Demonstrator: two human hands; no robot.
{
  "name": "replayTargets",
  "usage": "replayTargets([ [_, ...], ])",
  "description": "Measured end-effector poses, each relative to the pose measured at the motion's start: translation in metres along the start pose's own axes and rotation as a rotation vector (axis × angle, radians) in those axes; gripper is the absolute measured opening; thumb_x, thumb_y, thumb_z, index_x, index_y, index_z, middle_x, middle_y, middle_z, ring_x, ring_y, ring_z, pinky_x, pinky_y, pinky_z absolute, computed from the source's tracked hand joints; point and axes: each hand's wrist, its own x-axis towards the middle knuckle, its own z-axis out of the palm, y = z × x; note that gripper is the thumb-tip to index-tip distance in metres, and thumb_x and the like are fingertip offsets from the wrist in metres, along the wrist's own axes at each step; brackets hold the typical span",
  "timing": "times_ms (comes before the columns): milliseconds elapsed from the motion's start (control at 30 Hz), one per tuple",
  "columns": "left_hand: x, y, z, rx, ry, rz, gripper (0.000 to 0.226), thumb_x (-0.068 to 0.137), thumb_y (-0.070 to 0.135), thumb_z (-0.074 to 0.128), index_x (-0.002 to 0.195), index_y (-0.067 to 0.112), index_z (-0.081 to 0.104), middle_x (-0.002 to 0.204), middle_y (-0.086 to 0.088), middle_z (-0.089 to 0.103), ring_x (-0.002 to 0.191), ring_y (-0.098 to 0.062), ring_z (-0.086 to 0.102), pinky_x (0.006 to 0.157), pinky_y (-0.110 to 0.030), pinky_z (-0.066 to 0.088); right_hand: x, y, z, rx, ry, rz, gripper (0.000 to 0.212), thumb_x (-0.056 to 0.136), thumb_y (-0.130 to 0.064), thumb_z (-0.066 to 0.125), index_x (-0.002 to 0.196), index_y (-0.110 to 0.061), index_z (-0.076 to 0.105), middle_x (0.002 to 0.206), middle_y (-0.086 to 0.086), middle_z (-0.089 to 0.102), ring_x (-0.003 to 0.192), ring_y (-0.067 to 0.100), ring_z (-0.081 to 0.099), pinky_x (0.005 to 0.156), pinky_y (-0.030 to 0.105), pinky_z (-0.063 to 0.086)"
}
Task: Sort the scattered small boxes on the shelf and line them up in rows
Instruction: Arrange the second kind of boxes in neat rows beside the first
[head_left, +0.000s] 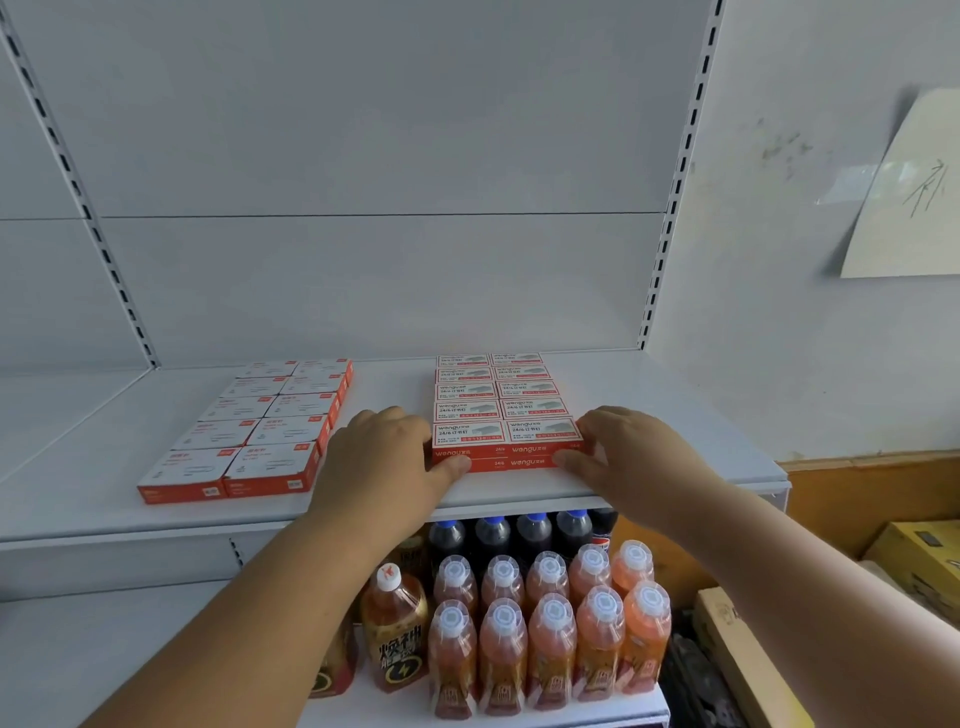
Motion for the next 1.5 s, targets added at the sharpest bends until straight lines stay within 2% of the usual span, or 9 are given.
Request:
replayTargets([
  [200,0.002,-0.001,0.001,-0.054,-0.045,-0.005,0.043,0.079,0.069,0.059,0.098,0.031,0.067,0.079,0.019,0.045,0.081,-0.008,0.051,0.061,-0.022,0.039,0.002,-0.001,0.0,-0.026,-0.011,-0.026,0.039,0.095,-0.053,0.045,0.104,-0.019,0.06,0.098,-0.004,0.062,0.089,0.017,0.058,0.083,0.037,0.05],
  [367,0.012,-0.009,-0.011,-0.061,-0.176,-0.051,0.051,0.092,0.067,0.034,0.072,0.025,0.056,0.075,0.012,0.056,0.069,-0.008,0.055,0.057,-0.024,0.043,0.001,0.002,-0.007,0.098,-0.051,0.036,0.05,0.096,-0.059,0.03,0.089,-0.019,0.059,0.086,-0.002,0.06,0.08,0.017,0.057,0.072,0.034,0.048],
  [467,0.026,-0.009,-0.016,-0.024,-0.261,-0.1,0.046,0.101,0.052,0.025,0.078,0.025,0.053,0.075,0.008,0.057,0.066,-0.007,0.052,0.052,-0.023,0.033,0.014,0.002,-0.013,0.195,-0.036,0.163,0.057,0.099,-0.054,0.024,0.085,-0.013,0.059,0.085,0.006,0.063,0.077,0.019,0.057,0.066,0.031,0.044],
  [633,0.052,-0.006,-0.014,0.007,-0.439,-0.135,0.042,0.103,0.044,0.029,0.09,0.018,0.06,0.087,-0.001,0.062,0.075,-0.011,0.055,0.061,-0.029,0.04,0.043,-0.002,-0.015,0.124,-0.22,0.286,0.059,0.101,-0.054,0.025,0.087,-0.012,0.063,0.086,0.006,0.066,0.08,0.021,0.061,0.072,0.035,0.047],
  [767,0.06,-0.006,-0.01,-0.039,-0.492,-0.142,0.039,0.103,0.041,0.032,0.094,0.018,0.062,0.093,-0.002,0.065,0.078,-0.01,0.057,0.066,-0.029,0.045,0.053,-0.002,-0.014,0.067,-0.283,0.243,0.051,0.103,-0.048,0.029,0.096,-0.01,0.062,0.086,0.003,0.062,0.083,0.021,0.059,0.075,0.035,0.049],
  [900,0.062,-0.006,-0.009,-0.099,-0.539,-0.17,0.037,0.103,0.04,0.033,0.1,0.019,0.063,0.095,0.0,0.066,0.083,-0.012,0.06,0.072,-0.029,0.049,0.055,-0.006,-0.01,0.103,-0.274,0.242,0.044,0.105,-0.037,0.029,0.125,-0.01,0.056,0.096,0.003,0.057,0.093,0.021,0.057,0.081,0.032,0.048],
  [1067,0.067,-0.005,-0.014,-0.048,-0.586,-0.153,0.042,0.104,0.039,0.03,0.103,0.015,0.065,0.102,-0.003,0.067,0.086,-0.014,0.06,0.074,-0.029,0.047,0.06,0.005,-0.01,0.122,-0.294,0.199,0.05,0.103,-0.046,0.029,0.089,-0.01,0.06,0.087,0.006,0.063,0.081,0.023,0.059,0.073,0.035,0.047],
  [1233,0.066,-0.008,-0.014,-0.078,-0.597,-0.202,0.045,0.104,0.045,0.031,0.105,0.018,0.067,0.103,0.001,0.068,0.088,-0.012,0.061,0.076,-0.028,0.048,0.069,0.005,-0.006,0.113,-0.329,0.264,0.058,0.1,-0.055,0.029,0.093,-0.013,0.068,0.089,0.004,0.071,0.083,0.02,0.066,0.081,0.037,0.055],
  [1500,0.068,-0.008,-0.01,-0.093,-0.59,-0.204,0.044,0.104,0.044,0.032,0.103,0.015,0.067,0.1,0.0,0.069,0.085,-0.012,0.062,0.069,-0.026,0.047,0.069,0.004,-0.004,0.07,-0.339,0.256,0.056,0.102,-0.053,0.027,0.091,-0.012,0.064,0.088,0.005,0.069,0.082,0.02,0.065,0.074,0.034,0.052],
])
